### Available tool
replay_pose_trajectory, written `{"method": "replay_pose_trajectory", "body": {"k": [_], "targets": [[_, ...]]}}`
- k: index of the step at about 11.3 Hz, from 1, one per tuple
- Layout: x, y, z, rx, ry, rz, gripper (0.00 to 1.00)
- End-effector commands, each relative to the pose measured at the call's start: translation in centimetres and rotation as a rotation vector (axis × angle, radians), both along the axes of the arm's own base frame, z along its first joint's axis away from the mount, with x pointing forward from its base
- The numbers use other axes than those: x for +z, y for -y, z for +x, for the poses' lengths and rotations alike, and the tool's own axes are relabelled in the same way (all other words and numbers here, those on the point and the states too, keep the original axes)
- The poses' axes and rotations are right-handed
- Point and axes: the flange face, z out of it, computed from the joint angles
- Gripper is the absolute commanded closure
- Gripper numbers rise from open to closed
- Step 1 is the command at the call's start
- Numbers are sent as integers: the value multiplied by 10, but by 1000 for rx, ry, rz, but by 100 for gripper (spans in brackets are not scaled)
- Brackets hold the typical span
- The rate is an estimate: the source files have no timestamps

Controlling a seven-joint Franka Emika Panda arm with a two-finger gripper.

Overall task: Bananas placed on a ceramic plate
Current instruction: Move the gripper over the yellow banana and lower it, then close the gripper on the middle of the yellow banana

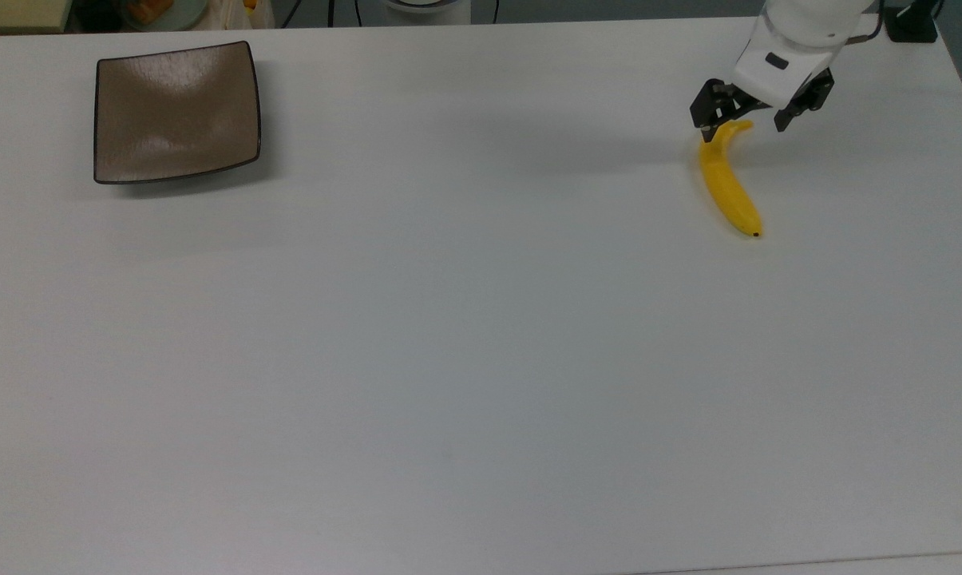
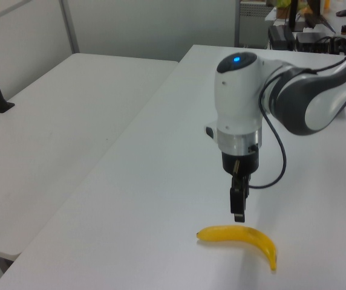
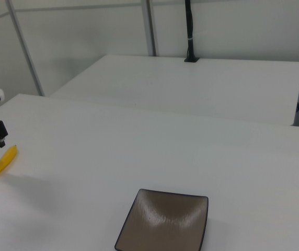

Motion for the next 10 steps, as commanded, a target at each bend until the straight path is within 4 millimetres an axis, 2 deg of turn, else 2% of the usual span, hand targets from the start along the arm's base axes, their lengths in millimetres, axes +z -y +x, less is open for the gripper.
{"method": "replay_pose_trajectory", "body": {"k": [1,6,7,10], "targets": [[-28,1,-6,-11,7,-10,0],[-54,2,-11,8,28,-15,0],[-67,2,-13,14,25,-18,0],[-76,4,-10,11,18,-20,0]]}}
